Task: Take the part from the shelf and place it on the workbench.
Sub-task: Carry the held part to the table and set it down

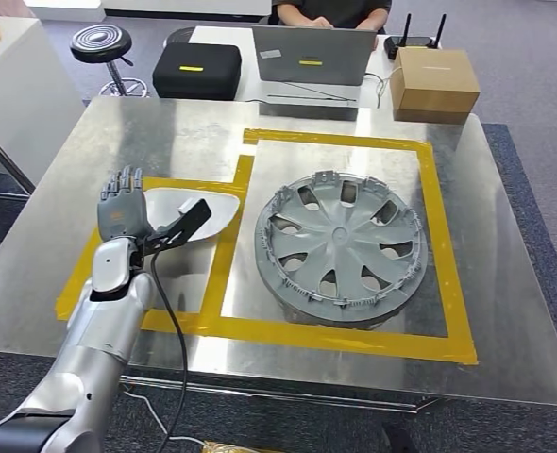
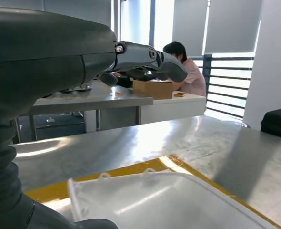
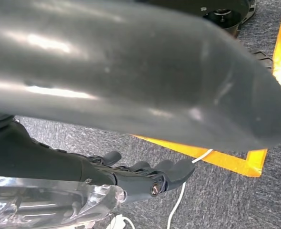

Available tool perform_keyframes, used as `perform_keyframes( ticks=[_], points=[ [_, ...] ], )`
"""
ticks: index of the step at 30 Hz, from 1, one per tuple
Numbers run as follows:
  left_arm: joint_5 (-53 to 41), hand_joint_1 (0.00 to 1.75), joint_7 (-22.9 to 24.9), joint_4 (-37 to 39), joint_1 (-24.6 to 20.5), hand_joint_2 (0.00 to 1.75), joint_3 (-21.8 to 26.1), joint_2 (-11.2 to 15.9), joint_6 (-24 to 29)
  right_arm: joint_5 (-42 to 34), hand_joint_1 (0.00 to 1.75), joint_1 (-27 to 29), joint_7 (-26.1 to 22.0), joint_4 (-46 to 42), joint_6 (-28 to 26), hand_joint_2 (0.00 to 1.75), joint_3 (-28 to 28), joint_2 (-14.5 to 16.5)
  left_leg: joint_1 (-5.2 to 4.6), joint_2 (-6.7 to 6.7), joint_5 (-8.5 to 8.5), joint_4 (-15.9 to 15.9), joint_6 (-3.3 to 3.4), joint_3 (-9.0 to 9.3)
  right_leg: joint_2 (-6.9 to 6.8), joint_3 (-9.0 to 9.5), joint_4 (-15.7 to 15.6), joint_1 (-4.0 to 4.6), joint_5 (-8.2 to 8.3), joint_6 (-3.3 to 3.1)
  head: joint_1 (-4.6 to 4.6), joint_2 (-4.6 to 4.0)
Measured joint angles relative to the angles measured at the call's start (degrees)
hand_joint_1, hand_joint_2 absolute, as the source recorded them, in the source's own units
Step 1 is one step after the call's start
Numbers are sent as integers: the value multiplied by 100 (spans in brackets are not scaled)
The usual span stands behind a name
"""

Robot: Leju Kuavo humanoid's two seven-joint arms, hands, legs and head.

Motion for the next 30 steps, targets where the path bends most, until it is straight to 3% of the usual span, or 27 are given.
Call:
perform_keyframes(
  ticks=[9,13,20,30],
  points=[
    [-24,0,-24,158,3,175,169,13,84,-77,0,4,-3,0,-1,0,0,0,0,0,0,0,0,0,0,1,0,0,0,0,1,0],
    [212,0,-300,42,87,0,386,5,99,-123,0,20,-18,0,-6,0,0,0,0,0,0,0,0,0,1,0,-1,0,0,0,1,0],
    [1361,0,-1228,-962,685,0,784,-29,-149,-206,0,93,-90,0,-45,0,-6,0,0,1,-1,0,0,0,2,-1,-1,0,-1,0,0,0],
    [2504,0,-2001,-2574,1631,0,816,-30,-330,-281,0,150,-154,0,-79,0,-9,-2,-5,0,-6,1,7,-1,0,5,-9,-6,-1,1,0,0]
  ],
)
